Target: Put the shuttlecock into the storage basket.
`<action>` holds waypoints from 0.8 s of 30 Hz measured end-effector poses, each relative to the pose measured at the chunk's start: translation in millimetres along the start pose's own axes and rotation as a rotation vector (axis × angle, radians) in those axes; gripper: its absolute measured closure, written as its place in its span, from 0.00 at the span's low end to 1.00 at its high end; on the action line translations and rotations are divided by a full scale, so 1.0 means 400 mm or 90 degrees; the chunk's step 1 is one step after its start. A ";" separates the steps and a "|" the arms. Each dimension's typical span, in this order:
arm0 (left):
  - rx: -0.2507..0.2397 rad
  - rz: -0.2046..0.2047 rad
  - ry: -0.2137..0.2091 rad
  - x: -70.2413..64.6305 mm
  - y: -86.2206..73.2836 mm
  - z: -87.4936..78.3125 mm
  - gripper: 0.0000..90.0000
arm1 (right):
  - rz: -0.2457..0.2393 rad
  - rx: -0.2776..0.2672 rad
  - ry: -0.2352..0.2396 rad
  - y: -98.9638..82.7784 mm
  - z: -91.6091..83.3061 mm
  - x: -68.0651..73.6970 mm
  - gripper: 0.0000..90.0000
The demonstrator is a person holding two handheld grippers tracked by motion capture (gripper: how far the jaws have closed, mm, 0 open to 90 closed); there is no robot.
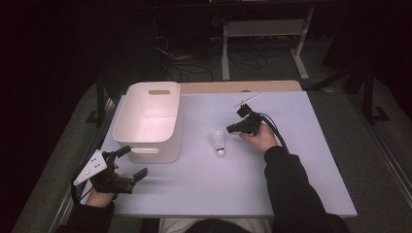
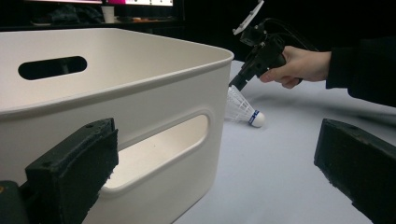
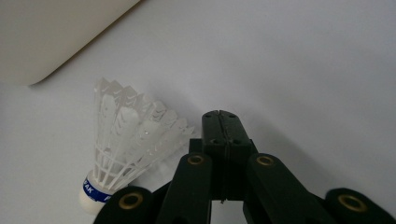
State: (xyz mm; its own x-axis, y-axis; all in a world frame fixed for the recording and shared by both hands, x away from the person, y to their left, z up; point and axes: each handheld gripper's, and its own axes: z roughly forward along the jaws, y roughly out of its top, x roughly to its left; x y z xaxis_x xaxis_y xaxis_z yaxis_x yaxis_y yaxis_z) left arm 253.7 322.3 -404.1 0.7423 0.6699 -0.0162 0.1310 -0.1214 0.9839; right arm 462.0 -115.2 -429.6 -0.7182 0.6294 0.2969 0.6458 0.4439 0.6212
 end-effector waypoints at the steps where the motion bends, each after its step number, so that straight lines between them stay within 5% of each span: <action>1: 0.000 0.000 -0.001 0.000 0.000 0.000 0.00 | 0.005 0.003 0.002 -0.001 0.004 -0.002 0.99; 24: 0.000 -0.001 -0.001 0.000 0.000 0.001 0.00 | 0.007 0.008 0.025 -0.003 0.030 0.006 0.99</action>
State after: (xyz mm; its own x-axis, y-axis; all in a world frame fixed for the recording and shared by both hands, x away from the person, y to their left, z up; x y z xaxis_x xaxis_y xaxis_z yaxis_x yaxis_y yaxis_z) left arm 253.9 322.2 -404.2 0.7426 0.6694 -0.0185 0.1326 -0.1199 0.9839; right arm 462.6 -106.7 -438.5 -0.7208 0.6083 0.3324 0.6564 0.4449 0.6093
